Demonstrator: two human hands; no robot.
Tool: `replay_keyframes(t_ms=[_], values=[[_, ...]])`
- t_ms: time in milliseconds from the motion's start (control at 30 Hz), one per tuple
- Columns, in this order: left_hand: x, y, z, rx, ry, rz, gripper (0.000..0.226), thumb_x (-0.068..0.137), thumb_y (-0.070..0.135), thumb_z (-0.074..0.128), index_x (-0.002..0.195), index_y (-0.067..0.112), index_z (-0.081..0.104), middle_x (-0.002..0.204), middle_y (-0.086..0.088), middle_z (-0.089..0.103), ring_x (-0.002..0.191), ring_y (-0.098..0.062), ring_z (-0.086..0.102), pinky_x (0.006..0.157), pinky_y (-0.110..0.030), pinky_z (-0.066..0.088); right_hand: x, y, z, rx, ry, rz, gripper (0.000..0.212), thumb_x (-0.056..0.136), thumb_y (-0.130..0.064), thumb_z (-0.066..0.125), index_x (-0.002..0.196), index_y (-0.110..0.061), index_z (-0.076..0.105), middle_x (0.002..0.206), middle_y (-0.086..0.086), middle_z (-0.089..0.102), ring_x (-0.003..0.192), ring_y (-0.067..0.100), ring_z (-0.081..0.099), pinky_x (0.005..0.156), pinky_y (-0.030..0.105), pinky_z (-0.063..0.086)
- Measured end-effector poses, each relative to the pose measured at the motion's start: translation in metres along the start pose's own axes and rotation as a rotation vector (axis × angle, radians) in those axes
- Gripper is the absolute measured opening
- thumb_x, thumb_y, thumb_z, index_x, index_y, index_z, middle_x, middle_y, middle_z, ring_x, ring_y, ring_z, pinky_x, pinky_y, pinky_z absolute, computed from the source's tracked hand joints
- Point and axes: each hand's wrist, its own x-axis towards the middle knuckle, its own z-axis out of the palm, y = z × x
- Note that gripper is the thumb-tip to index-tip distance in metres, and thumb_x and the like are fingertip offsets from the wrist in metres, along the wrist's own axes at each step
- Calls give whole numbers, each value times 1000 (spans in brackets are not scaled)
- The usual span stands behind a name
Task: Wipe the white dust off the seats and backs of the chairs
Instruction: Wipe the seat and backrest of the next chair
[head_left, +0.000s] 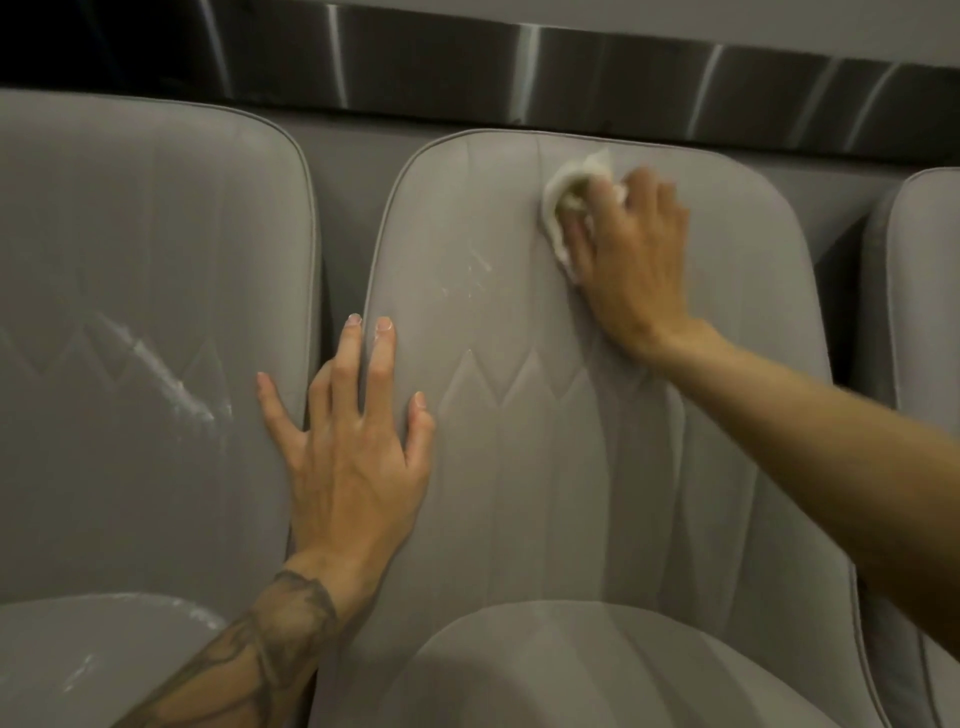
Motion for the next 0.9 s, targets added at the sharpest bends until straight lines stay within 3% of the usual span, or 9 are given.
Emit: replay_keyframes(t_ms=[133, 233, 300, 400, 500, 567, 733, 800, 900], values=[[0, 0, 0, -7, -11, -3, 67, 101, 41, 42, 164, 24, 23, 168, -5, 27, 141, -28, 44, 122, -72, 8, 0, -10, 5, 26, 18, 127, 38, 103, -43, 41, 118, -15, 62, 114, 20, 56, 102, 39, 53, 81, 45, 40], [0, 1, -2, -23, -41, -5, 68, 101, 41, 43, 164, 24, 21, 168, -5, 25, 143, -27, 43, 122, -72, 6, -62, -31, -5, 114, -81, -148, 31, 103, -36, 49, 104, -10, 66, 100, 20, 59, 89, 38, 55, 76, 46, 43], [0, 1, -3, -15, -33, 4, 68, 102, 41, 42, 164, 24, 21, 168, -5, 26, 143, -28, 43, 122, -72, 6, -52, -22, -8, 98, -109, -287, 31, 102, -36, 51, 103, -9, 67, 99, 20, 60, 87, 39, 56, 74, 46, 44], [1, -1, -1, -13, -28, -4, 68, 101, 41, 42, 164, 24, 22, 168, -6, 27, 142, -28, 44, 122, -72, 7, -3, -15, 3, 4, -9, -64, 38, 102, -42, 43, 117, -12, 63, 110, 20, 58, 97, 39, 55, 78, 45, 39], [-1, 0, 0, 0, -13, 3, 68, 101, 41, 43, 164, 24, 22, 169, -5, 26, 141, -28, 46, 122, -72, 8, -25, -28, 11, 63, 47, 61, 34, 104, -39, 45, 114, -13, 63, 106, 18, 57, 94, 37, 53, 78, 44, 38], [0, 0, 1, -8, -11, 1, 69, 101, 41, 44, 164, 24, 21, 169, -4, 25, 141, -27, 46, 122, -72, 8, -90, -45, 11, 171, 17, -44, 29, 104, -32, 49, 116, -9, 62, 97, 19, 56, 87, 37, 52, 79, 46, 41], [0, -1, 0, -6, -23, -5, 69, 102, 43, 40, 165, 25, 20, 169, -4, 24, 143, -27, 43, 121, -73, 9, -222, -41, -6, 330, -304, -584, 13, 94, -27, 61, 100, -16, 58, 92, 12, 56, 78, 32, 50, 78, 44, 39], [0, 0, 0, -7, -20, -5, 68, 102, 43, 40, 165, 25, 20, 169, -4, 24, 143, -26, 42, 121, -73, 8, -196, -33, 1, 313, -227, -476, 14, 97, -29, 59, 100, -15, 55, 91, 12, 53, 79, 32, 47, 77, 44, 38], [1, -1, 2, -16, -34, -7, 69, 102, 44, 39, 165, 27, 17, 170, -3, 23, 147, -25, 38, 121, -73, 7, -147, -35, 11, 202, -35, -92, 19, 103, -30, 53, 97, -12, 50, 95, 13, 53, 83, 31, 46, 78, 45, 38]])
